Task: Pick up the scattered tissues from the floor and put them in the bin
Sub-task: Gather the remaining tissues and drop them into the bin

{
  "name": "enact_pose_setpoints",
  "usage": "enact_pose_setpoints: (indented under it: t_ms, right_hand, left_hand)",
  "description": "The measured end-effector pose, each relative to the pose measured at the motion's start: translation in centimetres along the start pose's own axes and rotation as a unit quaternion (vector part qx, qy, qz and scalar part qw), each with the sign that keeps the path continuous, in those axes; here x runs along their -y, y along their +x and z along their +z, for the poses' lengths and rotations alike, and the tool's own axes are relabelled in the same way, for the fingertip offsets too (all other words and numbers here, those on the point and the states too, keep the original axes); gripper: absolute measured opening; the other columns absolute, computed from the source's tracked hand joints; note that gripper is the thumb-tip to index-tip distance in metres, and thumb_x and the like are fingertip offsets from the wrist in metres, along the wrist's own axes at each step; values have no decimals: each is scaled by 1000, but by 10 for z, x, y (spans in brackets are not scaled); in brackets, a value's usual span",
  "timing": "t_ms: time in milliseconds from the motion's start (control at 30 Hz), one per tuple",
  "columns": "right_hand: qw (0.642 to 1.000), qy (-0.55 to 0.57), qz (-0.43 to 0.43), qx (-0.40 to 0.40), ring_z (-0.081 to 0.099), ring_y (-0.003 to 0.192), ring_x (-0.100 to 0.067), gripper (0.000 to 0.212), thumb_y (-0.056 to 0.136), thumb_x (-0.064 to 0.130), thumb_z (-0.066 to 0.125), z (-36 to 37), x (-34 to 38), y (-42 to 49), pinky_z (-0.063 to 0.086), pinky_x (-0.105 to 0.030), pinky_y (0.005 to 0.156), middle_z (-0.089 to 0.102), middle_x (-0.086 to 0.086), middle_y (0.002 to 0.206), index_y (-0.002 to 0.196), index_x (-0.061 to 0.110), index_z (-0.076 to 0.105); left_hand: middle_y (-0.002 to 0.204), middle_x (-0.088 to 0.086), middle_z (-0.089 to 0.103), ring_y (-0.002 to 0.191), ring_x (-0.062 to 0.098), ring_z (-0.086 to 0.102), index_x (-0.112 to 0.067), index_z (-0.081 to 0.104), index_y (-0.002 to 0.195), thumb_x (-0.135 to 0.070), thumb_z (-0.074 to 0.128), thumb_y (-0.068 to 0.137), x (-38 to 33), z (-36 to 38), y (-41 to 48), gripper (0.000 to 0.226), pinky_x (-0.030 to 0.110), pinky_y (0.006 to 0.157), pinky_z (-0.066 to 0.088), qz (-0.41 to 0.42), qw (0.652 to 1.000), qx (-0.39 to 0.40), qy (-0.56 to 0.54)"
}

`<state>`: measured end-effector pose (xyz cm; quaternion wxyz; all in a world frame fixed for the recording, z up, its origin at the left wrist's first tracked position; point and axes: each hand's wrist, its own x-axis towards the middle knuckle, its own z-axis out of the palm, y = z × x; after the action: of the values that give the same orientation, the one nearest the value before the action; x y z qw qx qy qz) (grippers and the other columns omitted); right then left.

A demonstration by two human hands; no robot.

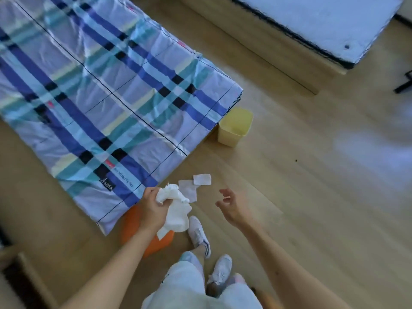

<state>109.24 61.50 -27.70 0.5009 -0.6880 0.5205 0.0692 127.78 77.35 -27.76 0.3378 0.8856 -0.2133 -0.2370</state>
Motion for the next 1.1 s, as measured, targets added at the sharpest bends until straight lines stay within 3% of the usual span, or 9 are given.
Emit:
enact_pose_setpoints:
  t_ms: [133,267,400,533,700,800,900,1033,1100]
  right_hand:
    - [998,-22,25,46,62,109,-23,46,90,18,65,21,-13,64,47,-31,90,55,-12,135,134,10,56]
    - [994,-56,50,83,62,112,-21,48,89,25,64,29,-23,109,49,-30,87,55,-8,134,136,15,56]
    - [989,-83,69,104,62,100,-17,50,86,27,63,46,-53,193,47,-29,81,61,-9,128,135,17,56]
    - [979,-147,36,139,61,113,-23,52,89,28,61,88,-96,300,50,-39,96,53,-9,136,139,17,52]
    - [964,-210,-29,162,65,102,-27,51,92,30,56,163,-152,428,46,-29,80,45,-10,143,141,18,49]
    - [949,-248,-41,192,61,111,-34,51,97,35,52,215,-202,492,50,-37,93,38,-16,145,143,15,48]
    - [935,-286,-48,204,50,126,-39,49,99,39,48,261,-252,540,44,-44,105,29,-19,151,143,19,48]
    - [926,-324,-74,181,32,140,-36,45,99,46,45,304,-297,581,39,-47,109,19,-16,157,139,27,54]
    - [917,-352,-99,161,28,142,-33,45,98,49,43,313,-314,591,36,-48,109,21,-13,157,136,28,57]
  left_hand:
    - [99,13,61,91,32,62,-3,69,95,-4,79,75,14,38,39,22,40,80,48,-40,998,37,5]
    - [99,11,61,91,31,61,-19,62,83,-1,76,75,26,72,65,25,29,75,40,-91,994,55,-20]
    - [110,10,61,100,27,60,-2,67,106,-5,76,78,68,134,109,30,29,83,45,-145,986,78,-9]
    - [111,10,59,103,29,58,-3,68,106,-5,75,78,131,217,164,29,27,84,41,-152,984,88,26]
    - [123,10,59,111,31,49,-5,67,109,-14,73,79,231,329,233,32,35,96,40,-134,977,130,103]
    - [125,12,62,114,35,52,-6,69,106,-18,75,77,292,398,268,32,38,96,41,-138,965,155,162]
    - [131,12,59,122,34,50,-9,68,112,-22,74,79,347,454,295,36,39,99,42,-134,950,179,217]
    - [152,10,40,140,31,33,-16,68,116,-20,69,84,403,504,317,32,34,107,35,-129,929,195,286]
    - [153,5,35,140,29,30,-16,69,113,-15,69,85,418,519,321,28,37,100,45,-127,929,174,301]
